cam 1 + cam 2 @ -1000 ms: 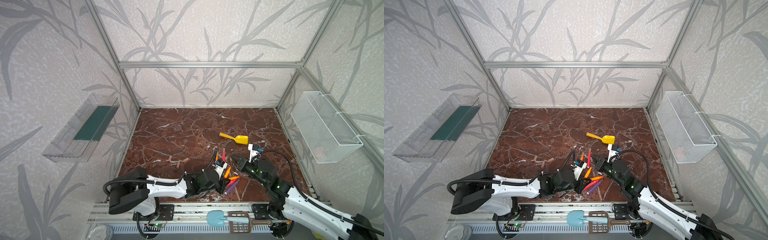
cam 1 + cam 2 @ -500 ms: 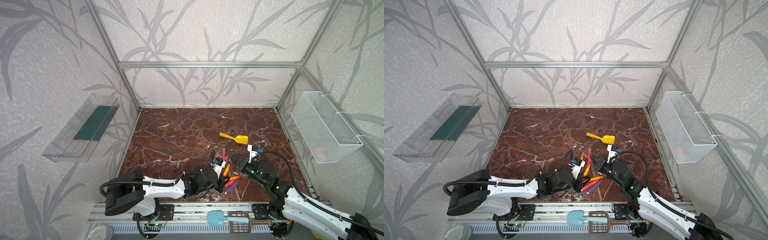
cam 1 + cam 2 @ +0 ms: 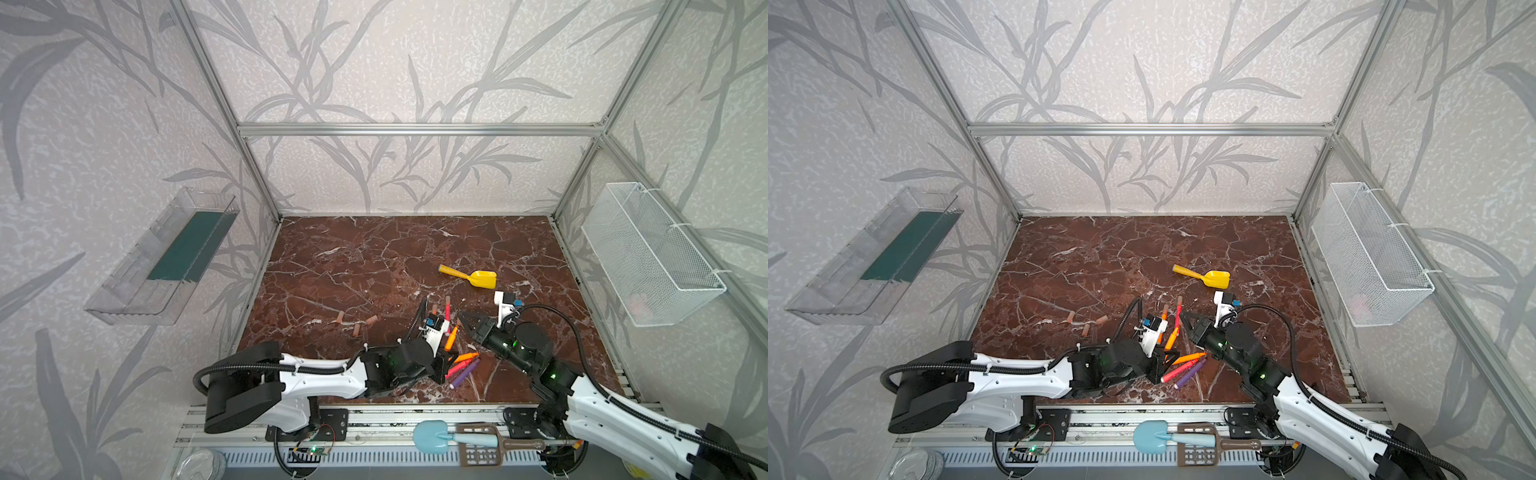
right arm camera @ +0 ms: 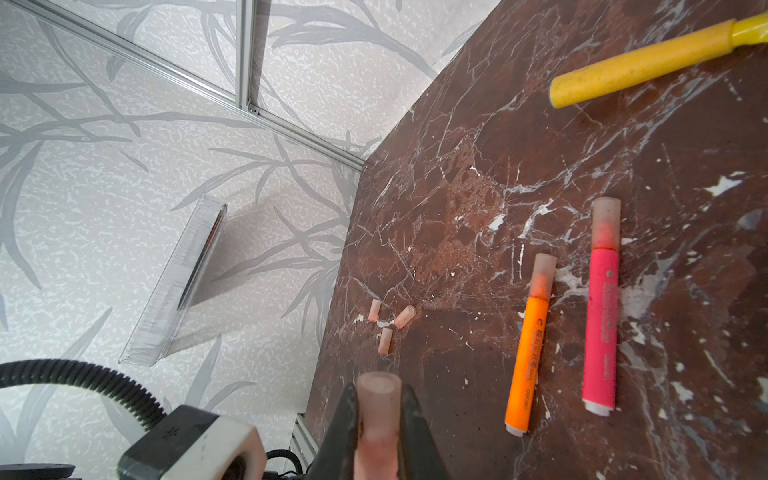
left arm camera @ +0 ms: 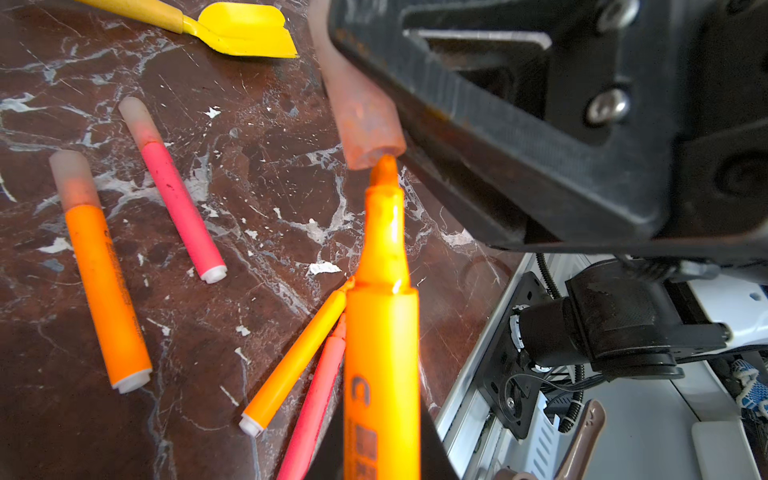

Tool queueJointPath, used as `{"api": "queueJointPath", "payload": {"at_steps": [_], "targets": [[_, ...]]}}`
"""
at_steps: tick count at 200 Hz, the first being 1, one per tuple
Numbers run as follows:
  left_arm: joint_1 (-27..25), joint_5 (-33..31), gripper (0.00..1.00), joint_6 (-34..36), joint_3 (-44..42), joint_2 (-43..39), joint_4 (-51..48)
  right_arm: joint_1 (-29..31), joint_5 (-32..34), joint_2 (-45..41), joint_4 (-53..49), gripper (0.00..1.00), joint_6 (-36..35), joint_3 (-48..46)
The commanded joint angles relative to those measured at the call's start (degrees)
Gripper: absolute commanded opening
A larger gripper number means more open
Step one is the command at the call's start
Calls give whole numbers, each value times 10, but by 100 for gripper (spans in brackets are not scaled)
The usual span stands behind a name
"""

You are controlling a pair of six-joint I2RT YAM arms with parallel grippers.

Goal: Insert the pens into the pen caps
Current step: 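Align the pink cap over the orange highlighter tip with the right gripper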

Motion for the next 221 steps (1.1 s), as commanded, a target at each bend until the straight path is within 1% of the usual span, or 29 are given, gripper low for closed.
{"api": "queueJointPath", "payload": {"at_steps": [1, 65, 92, 126, 177, 221], "targets": [[-2, -8, 0, 3, 2, 1, 10, 0, -5, -1, 20, 2, 2, -2], [-2, -12, 0, 3, 1, 6, 15, 1, -8, 0, 25, 2, 4, -1], [-2, -24, 0, 0, -14, 12, 56, 2, -9, 2, 26, 2, 3, -1], [-2, -24, 0, 1, -12, 16, 58, 3, -8, 9, 32, 2, 3, -1], [-2, -16, 0, 0, -15, 17, 57, 3, 7, 13, 35, 2, -1, 2], [-2, -18, 0, -1, -25, 10, 60, 3, 22, -10, 26, 2, -7, 1]]}}
